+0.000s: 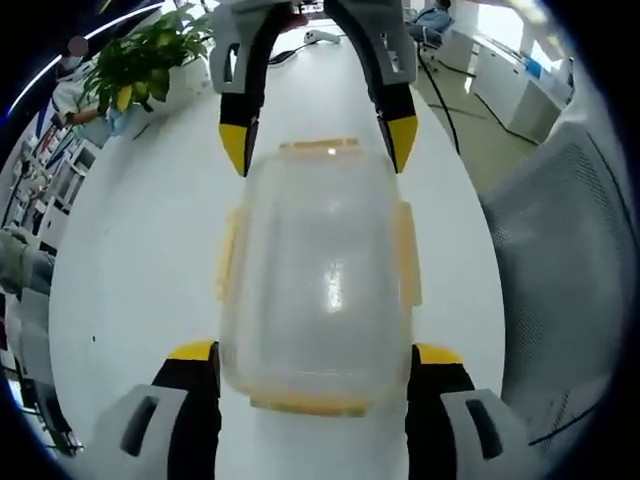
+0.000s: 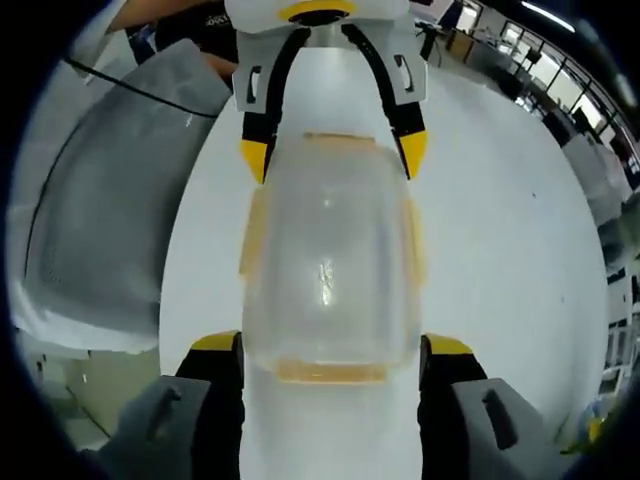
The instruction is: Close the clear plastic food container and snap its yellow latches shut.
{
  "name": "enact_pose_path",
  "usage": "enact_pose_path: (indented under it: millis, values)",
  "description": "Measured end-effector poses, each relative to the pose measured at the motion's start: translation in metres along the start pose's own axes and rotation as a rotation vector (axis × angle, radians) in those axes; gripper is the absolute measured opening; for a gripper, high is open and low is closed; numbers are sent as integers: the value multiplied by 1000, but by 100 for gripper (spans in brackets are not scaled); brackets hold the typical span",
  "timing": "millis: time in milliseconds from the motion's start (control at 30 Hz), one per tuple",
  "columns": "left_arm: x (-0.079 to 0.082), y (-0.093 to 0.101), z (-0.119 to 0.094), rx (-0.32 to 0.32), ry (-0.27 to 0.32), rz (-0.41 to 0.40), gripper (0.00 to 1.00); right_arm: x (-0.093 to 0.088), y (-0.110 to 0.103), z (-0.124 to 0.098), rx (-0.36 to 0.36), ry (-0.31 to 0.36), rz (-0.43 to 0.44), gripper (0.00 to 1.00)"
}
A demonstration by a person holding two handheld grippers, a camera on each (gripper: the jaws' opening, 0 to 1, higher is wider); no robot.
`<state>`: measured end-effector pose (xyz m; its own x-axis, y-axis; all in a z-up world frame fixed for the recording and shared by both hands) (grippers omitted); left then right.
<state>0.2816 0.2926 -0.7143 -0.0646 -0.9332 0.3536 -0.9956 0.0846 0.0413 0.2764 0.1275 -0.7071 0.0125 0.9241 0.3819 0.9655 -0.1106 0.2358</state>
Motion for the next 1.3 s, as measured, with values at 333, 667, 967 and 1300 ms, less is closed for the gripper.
enact_pose_path:
  millis: [333,667,967,1300]
  values:
    - [-38,8,-15,-4,-8,-3,73,36,-9,13,2,9,-5,68]
    - [-70,18,-26,-9,15,-3,73,69,-19,24,2,-17,-13,68]
    - [-98,21,-36,-1,40,-19,73,95,-20,34,-20,-37,-41,67]
    - [-105,16,-38,-4,81,-1,73,99,-17,36,-23,-55,-31,67]
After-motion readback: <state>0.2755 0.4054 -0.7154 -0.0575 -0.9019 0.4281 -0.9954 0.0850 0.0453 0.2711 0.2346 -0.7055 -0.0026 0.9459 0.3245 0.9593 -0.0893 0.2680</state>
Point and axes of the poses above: the point that each gripper's makers call its tool centre point, and the gripper's own axes: z roughly forward along the fingers, y roughly to its right, x roughly out of its top, the point moved 9 cm from there along -z, roughly backward along the fingers, and after that the axes turned 12 degrees about -x, right-handed, at the moved point
